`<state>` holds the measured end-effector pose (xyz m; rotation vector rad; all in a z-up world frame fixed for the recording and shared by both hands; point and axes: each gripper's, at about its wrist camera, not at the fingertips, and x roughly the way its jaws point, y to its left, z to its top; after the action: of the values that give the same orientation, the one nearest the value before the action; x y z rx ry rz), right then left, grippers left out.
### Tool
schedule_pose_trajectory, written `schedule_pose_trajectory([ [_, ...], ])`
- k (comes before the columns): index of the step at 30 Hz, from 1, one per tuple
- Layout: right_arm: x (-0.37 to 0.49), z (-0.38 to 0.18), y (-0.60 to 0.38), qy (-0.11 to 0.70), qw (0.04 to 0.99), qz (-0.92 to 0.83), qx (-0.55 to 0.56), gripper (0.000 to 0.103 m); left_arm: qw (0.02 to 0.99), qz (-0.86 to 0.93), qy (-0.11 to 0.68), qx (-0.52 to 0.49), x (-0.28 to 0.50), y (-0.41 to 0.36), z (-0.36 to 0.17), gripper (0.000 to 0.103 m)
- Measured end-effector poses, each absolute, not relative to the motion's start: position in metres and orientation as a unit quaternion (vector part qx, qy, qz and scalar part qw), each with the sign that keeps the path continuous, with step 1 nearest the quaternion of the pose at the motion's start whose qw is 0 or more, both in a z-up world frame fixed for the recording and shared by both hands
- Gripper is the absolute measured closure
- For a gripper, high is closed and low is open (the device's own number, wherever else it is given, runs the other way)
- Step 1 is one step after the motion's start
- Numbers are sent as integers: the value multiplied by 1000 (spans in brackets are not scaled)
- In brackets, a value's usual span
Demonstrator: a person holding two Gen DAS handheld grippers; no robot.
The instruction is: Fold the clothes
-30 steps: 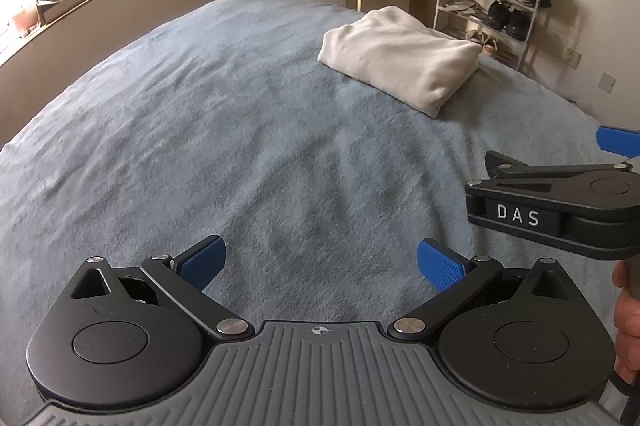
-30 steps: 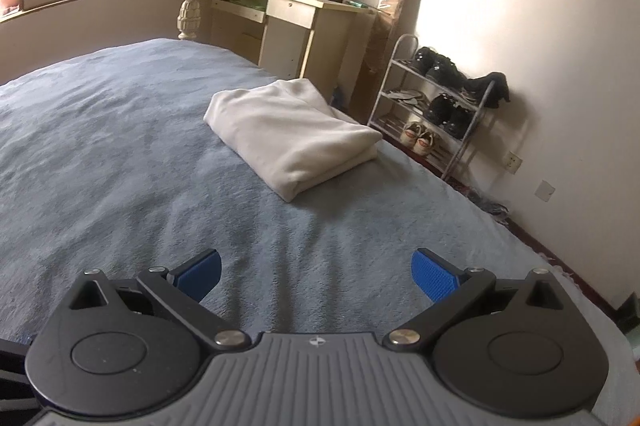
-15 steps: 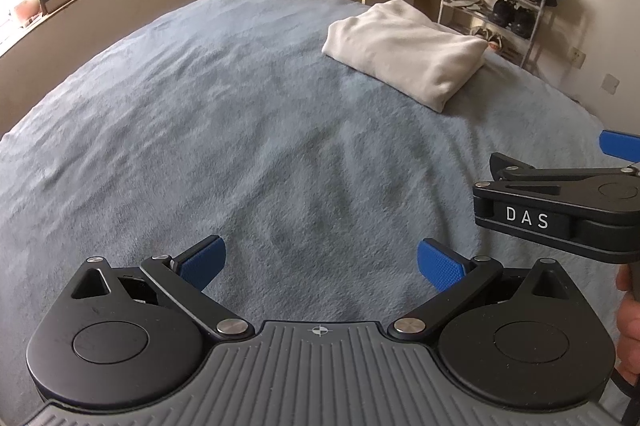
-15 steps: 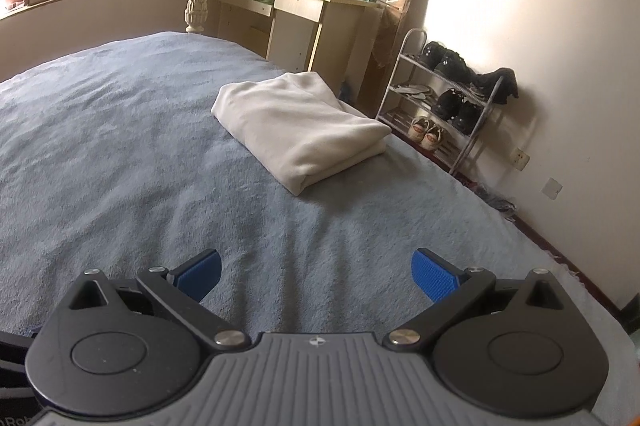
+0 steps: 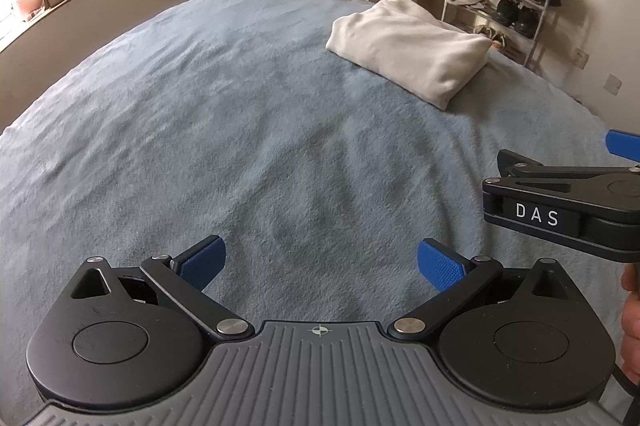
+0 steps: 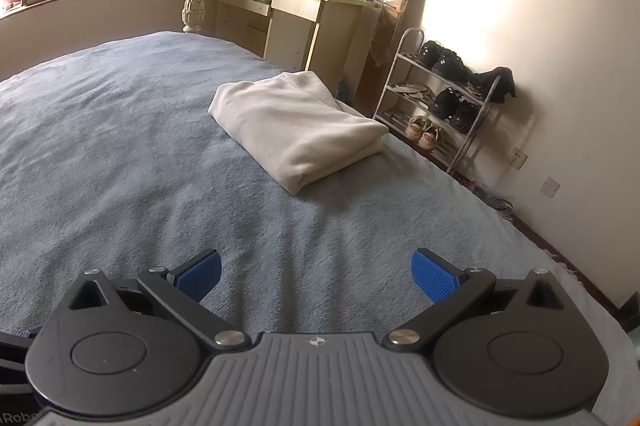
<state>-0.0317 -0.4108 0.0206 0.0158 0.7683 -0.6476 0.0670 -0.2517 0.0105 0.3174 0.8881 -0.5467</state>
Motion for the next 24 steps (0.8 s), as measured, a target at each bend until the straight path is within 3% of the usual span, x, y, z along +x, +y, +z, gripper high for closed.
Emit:
schedule_pose_trajectory([
  [24,-33,22,-413,366,875,-315,10,0,851,-262,428,155,66,-254,8,0],
])
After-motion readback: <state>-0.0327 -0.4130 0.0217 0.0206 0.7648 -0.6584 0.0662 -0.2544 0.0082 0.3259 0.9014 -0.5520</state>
